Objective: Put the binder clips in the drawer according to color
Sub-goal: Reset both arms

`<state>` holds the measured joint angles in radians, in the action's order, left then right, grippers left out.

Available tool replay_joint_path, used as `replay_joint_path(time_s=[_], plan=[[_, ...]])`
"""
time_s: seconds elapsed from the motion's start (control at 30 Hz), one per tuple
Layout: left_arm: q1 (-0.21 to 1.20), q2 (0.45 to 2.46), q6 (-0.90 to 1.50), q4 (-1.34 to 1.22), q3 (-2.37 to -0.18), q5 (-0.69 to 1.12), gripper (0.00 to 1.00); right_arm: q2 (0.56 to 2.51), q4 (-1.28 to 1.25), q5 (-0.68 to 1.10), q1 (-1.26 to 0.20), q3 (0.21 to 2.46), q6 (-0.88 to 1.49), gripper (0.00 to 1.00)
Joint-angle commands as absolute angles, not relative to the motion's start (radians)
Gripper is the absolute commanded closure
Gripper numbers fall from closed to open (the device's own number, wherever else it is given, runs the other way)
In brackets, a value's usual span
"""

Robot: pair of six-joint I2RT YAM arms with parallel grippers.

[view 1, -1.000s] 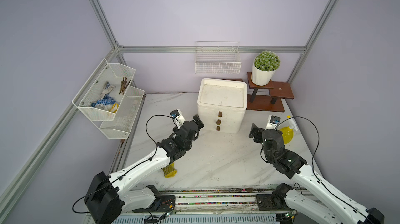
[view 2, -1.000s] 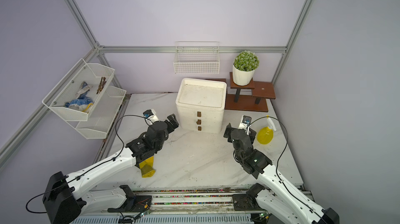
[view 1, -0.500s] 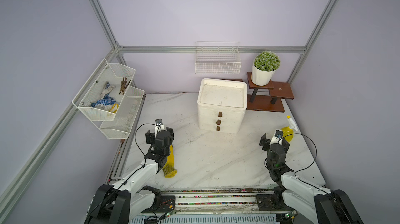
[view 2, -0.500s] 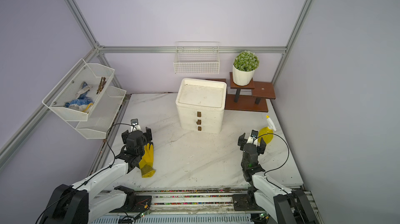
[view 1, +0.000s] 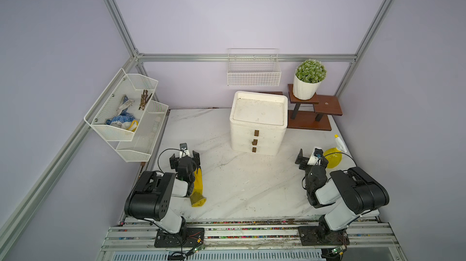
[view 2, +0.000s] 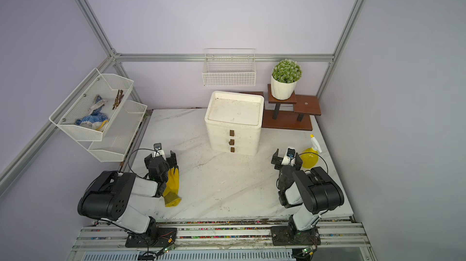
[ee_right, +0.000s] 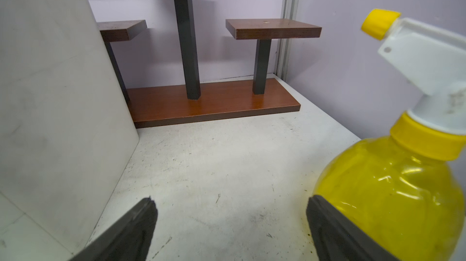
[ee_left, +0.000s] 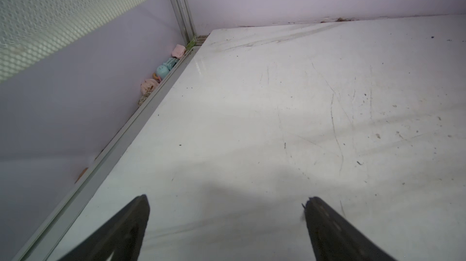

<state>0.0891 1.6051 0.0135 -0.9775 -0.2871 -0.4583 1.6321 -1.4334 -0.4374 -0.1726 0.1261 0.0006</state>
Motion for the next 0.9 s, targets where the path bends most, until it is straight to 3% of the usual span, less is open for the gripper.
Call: replay_joint_path(time_s=[0.0,0.17,0.87], plan=[[0.073,1.574,0.011,-1.052,-0.327,-0.427,0.0,1.603,-1.455,-0.415,-0.166,0.167,-0.011,0.01],[0.0,1.565,0.058,-0.968,-0.362,-0.308,0.0,1.593,-1.226,-0.423,-0.141,0.281,0.025,0.01],[0.001,1.57,0.042,-0.962,-0.369,-0.294,0.0,1.591,-1.229,-0.413,-0.131,0.278,0.035,0.01]])
